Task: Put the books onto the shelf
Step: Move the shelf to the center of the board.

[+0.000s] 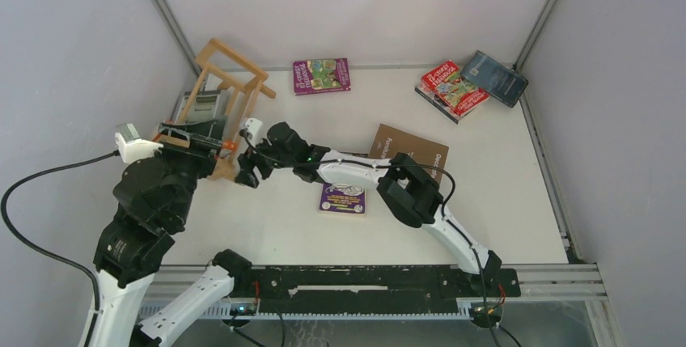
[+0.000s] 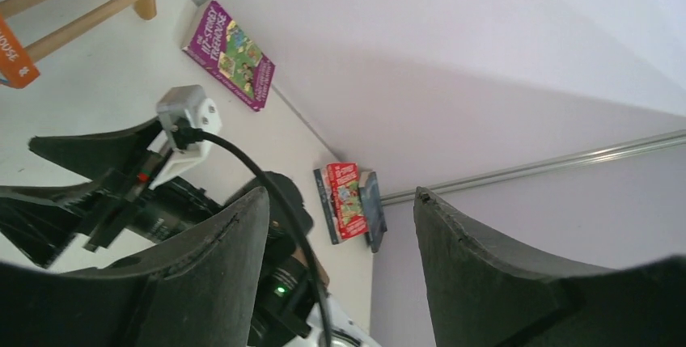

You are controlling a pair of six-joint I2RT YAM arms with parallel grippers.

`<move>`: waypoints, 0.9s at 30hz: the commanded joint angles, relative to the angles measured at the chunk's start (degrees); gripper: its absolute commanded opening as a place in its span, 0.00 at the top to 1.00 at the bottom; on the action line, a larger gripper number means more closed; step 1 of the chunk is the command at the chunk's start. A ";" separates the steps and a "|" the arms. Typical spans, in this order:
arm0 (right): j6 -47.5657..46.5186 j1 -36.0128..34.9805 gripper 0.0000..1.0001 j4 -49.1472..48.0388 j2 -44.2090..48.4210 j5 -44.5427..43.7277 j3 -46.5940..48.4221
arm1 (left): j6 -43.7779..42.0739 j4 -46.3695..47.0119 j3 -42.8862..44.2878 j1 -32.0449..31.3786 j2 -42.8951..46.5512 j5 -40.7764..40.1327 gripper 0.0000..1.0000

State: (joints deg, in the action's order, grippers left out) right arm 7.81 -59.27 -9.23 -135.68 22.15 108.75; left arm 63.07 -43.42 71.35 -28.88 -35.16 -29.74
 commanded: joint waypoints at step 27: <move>-9.46 -2.18 0.44 3.65 -14.16 -1.24 24.27 | -0.29 6.32 0.28 -0.25 4.04 -2.16 0.24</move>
State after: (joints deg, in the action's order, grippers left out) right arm 0.27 -60.90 -4.34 -149.40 20.47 130.13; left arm 62.98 -39.86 71.48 -28.91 -31.55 -31.33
